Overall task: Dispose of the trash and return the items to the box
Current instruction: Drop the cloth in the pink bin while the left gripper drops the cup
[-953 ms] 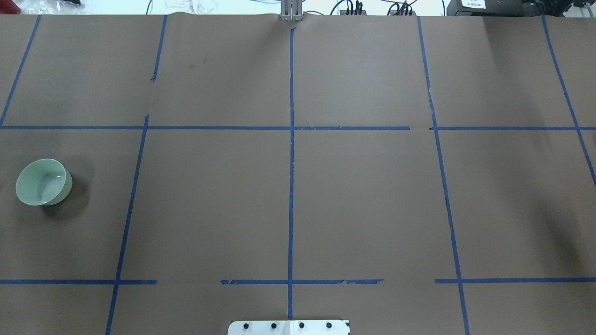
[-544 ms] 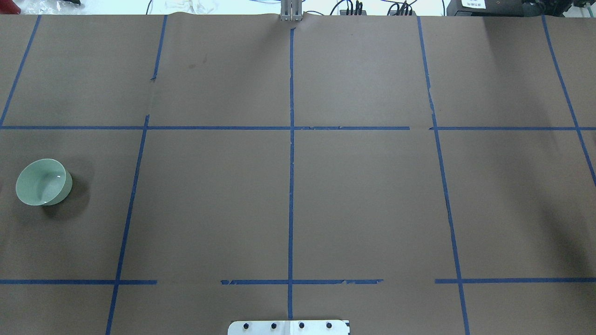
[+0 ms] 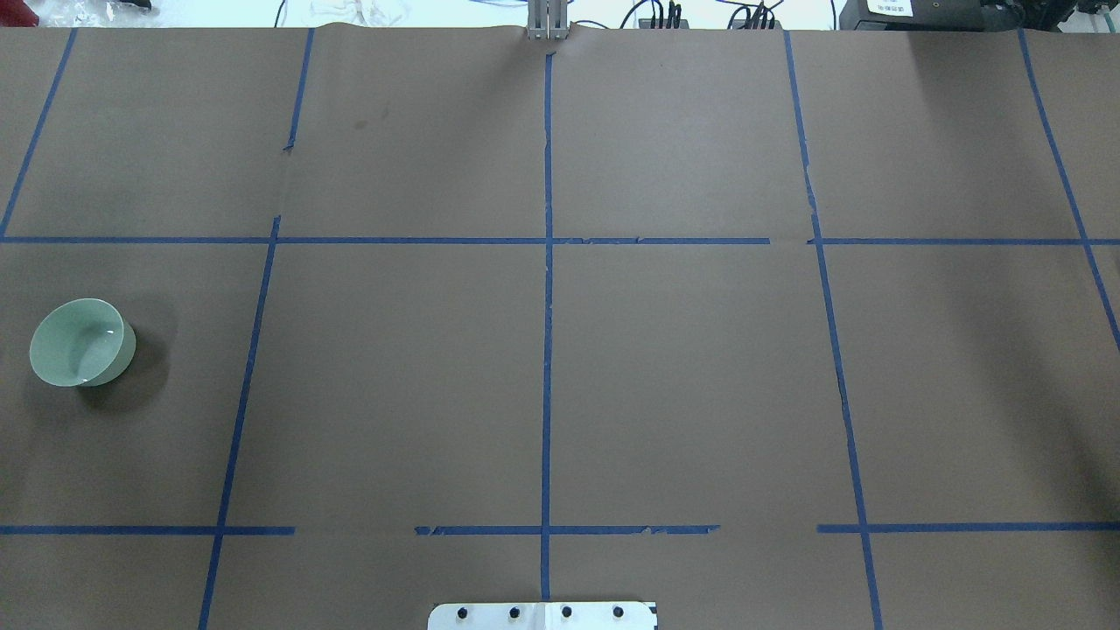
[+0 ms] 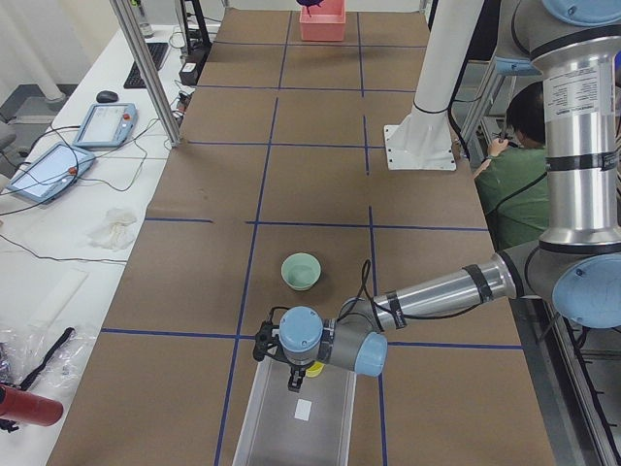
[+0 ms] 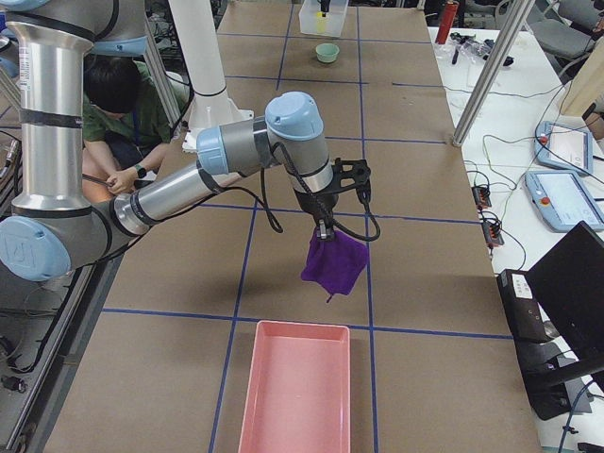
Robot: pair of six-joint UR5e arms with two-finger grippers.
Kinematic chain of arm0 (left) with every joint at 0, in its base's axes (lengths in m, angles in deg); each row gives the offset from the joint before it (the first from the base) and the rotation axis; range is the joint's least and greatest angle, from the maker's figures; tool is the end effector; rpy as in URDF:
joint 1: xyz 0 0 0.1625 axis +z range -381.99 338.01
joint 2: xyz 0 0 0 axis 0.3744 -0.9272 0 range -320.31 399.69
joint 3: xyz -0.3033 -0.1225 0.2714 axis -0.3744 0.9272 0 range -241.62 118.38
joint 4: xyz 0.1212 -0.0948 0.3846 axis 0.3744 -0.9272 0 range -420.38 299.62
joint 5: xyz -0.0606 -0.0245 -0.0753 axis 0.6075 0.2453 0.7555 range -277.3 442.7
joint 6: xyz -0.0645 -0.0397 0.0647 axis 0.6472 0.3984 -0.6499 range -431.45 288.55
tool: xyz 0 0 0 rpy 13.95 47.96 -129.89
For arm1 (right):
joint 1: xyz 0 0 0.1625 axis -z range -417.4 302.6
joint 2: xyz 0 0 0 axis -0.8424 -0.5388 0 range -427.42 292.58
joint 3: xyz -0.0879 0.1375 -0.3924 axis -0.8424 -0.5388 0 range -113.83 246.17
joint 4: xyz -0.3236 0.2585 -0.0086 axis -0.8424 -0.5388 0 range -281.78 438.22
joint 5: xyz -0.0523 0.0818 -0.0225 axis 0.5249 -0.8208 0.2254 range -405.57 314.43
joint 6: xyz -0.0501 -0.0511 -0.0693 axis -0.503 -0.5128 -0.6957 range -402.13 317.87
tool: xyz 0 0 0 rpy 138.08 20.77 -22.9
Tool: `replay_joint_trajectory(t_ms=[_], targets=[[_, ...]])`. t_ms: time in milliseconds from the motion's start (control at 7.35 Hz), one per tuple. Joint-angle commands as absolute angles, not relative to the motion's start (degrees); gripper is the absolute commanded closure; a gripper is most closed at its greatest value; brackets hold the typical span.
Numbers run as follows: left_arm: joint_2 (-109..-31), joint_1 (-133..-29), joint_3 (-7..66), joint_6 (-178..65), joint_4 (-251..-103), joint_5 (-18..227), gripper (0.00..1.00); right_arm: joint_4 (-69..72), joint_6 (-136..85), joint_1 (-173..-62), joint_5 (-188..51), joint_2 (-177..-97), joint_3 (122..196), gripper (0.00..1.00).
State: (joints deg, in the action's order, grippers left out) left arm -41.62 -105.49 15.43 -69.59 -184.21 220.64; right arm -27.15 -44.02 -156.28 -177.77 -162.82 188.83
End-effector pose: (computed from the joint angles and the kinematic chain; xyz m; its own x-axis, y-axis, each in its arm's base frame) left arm -0.0124 -0.4159 0.7714 0.6511 0.2000 -0.7322 -0.0897 0.9782 0.1875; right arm 0.1306 -0.4060 0.4576 0.7578 -0.0543 0.6502 -0.1261 0.9656 0.2275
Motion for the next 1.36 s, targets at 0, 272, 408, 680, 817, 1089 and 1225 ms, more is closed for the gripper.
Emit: replay_joint_trajectory(t_ms=[0, 272, 408, 680, 817, 1089, 1225], targets=[[-38.91, -106.01, 21.31, -69.87, -183.86, 220.43, 0.00, -27.94, -46.44, -158.38, -177.49, -162.87, 187.64, 1.00], [-36.08, -110.03, 27.13, -70.13, -182.64, 219.99, 0.00, -28.30, -48.09, -159.43, -177.49, -162.78, 185.36, 1.00], [-34.68, -113.97, 28.89, -71.61, -182.63, 218.68, 0.00, -28.30, -49.24, -160.05, -177.32, -162.52, 183.87, 1.00], [-35.71, -117.26, 36.95, -71.89, -174.79, 214.54, 0.00, -28.13, -57.29, -161.89, -172.16, -161.56, 179.66, 1.00], [-38.16, -117.26, 39.08, -70.84, -172.11, 214.54, 0.00, -27.60, -59.60, -163.29, -172.13, -161.38, 176.16, 1.00], [-39.58, -112.82, 40.42, -60.44, -176.01, 215.24, 0.00, -20.80, -64.61, -164.89, -172.22, -161.46, 165.63, 1.00], [-39.24, -108.17, 39.55, -54.72, -181.61, 215.15, 0.00, -14.83, -64.28, -164.89, -172.22, -162.33, 161.40, 1.00]])
